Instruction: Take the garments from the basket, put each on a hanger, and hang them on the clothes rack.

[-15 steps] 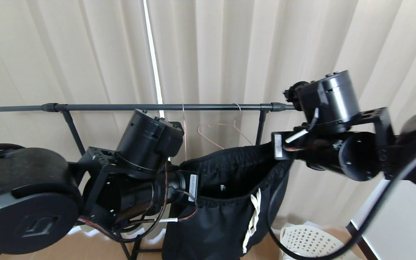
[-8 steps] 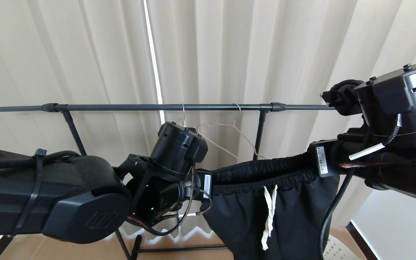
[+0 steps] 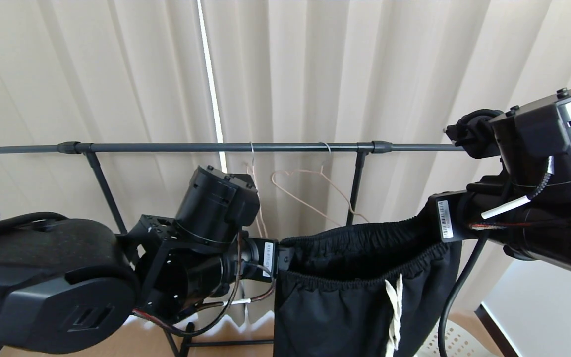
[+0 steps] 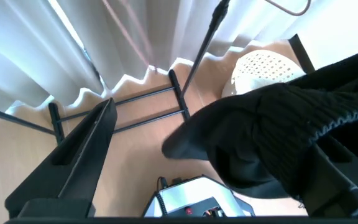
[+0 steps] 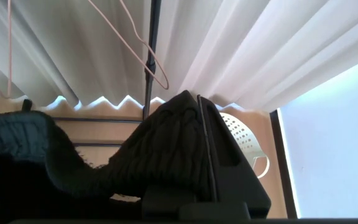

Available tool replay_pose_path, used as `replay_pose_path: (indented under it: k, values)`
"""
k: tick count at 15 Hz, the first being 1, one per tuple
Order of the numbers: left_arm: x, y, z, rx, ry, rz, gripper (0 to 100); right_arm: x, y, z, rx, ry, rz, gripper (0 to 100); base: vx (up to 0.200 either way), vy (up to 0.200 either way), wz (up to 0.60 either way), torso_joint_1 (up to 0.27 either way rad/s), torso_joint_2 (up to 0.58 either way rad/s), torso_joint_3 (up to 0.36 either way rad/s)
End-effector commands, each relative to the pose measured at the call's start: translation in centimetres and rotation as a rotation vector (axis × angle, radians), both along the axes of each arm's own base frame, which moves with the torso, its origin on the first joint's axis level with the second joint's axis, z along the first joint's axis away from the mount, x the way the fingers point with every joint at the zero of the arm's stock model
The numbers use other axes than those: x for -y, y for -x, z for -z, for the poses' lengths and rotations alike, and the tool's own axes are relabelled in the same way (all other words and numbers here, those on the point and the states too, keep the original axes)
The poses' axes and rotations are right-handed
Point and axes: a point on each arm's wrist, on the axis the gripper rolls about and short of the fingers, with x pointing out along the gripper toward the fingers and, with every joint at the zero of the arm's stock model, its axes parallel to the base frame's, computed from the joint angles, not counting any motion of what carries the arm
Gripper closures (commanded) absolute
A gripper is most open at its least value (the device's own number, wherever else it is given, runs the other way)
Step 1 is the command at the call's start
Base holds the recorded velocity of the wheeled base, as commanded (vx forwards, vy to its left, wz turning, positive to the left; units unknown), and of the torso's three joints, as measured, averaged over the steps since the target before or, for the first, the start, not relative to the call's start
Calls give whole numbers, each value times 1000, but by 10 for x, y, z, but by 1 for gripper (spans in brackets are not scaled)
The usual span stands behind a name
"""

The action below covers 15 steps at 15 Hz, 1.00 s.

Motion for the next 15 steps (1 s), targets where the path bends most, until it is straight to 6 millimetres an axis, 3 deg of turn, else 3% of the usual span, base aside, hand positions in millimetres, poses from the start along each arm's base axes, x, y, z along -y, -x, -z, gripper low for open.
replay_pose_path:
  k: [1,5,8,9,10,15]
  values:
    - [-15,6,-10,9,36,-1,0,-1,-1,1,-2,1,0,100,0,0,0,0,0,0]
    - [-46,13,-29,-54,210,160,0,-4,-6,6,-13,19,12,100,0,0,0,0,0,0]
    - [-59,3,-32,-85,272,197,0,-4,-6,6,-12,20,11,100,0,0,0,0,0,0]
    - [-58,2,-30,-90,269,194,0,-4,-6,5,-10,18,11,100,0,0,0,0,0,0]
    - [-49,-11,-17,-115,228,157,0,-4,-6,4,-8,18,10,100,0,0,0,0,0,0]
    - [-17,-69,10,-64,78,-64,0,-3,-6,4,3,36,31,100,0,0,0,0,0,0]
